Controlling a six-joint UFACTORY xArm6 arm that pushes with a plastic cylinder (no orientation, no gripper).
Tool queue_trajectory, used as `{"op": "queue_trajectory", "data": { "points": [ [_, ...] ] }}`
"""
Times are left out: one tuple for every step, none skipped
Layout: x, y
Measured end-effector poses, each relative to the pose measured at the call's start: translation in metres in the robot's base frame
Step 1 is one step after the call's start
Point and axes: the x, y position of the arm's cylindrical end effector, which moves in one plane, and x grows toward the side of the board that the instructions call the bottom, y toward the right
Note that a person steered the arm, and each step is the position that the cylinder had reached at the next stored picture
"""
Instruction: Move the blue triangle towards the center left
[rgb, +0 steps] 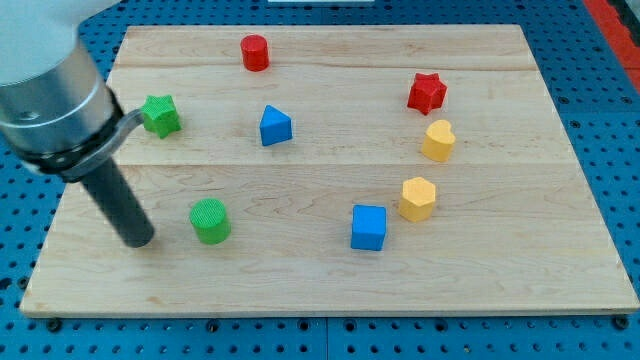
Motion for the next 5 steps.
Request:
{"op": "queue_trajectory", "data": {
  "points": [
    [0.000, 0.054],
    [0.000, 0.054],
    [0.002, -0.012],
    [-0.047, 0.007],
    [-0.083, 0.081]
  ]
}}
